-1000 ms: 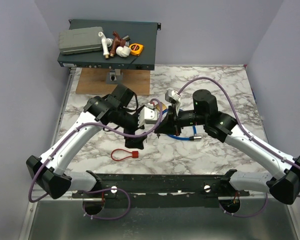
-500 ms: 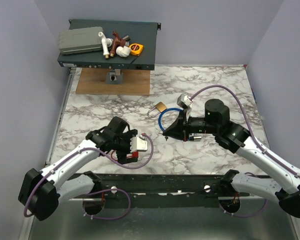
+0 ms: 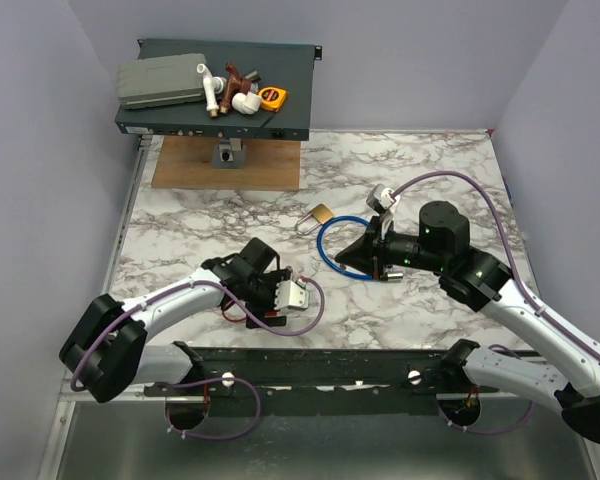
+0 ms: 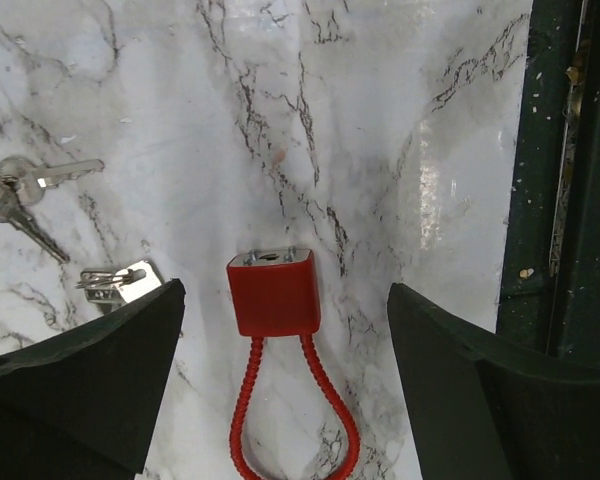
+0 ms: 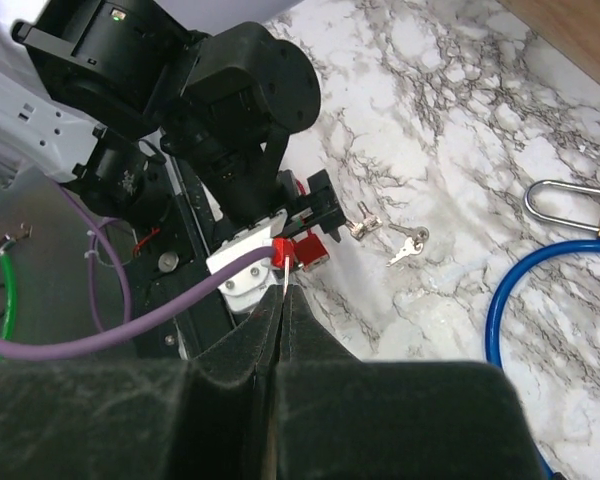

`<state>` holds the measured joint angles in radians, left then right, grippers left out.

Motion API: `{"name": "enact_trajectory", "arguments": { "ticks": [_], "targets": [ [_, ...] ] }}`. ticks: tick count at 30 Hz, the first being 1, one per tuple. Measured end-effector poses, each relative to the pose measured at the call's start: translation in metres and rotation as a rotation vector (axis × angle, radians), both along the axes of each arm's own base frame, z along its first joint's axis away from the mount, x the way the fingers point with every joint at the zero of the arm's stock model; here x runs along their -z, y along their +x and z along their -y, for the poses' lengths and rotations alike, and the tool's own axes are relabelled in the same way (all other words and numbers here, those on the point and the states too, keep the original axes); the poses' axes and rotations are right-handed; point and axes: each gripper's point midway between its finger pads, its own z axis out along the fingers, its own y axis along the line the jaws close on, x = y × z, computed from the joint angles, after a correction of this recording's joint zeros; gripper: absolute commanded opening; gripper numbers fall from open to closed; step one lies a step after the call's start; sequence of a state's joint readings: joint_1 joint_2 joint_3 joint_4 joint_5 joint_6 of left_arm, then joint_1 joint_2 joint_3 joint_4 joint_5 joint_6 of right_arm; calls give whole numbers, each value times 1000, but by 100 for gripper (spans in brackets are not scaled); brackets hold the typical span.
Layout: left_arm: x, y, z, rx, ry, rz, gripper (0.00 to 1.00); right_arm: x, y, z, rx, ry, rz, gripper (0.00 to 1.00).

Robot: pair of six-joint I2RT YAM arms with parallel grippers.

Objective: Unlock with the key
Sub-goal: Move the lock to the center of the board.

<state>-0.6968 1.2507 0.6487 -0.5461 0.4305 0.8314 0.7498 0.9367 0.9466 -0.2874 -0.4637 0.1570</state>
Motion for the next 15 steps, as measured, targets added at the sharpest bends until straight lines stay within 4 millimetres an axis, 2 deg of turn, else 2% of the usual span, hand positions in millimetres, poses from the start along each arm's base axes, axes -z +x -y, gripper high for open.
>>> {"name": "enact_trajectory", "arguments": {
  "ticks": [3,10,13,15],
  "targets": [
    [8,-4,-1,5,23,-29,74,0,3,1,15,-8,-4,0],
    [20,-6,0,-18,55,-68,67,-18,6,2,27,5,16,1],
    [20,-4,4,-23,49,-53,55,-22,6,3,30,4,21,1],
    [21,-4,6,-24,43,-48,41,-24,7,3,34,2,25,1]
  ]
}}
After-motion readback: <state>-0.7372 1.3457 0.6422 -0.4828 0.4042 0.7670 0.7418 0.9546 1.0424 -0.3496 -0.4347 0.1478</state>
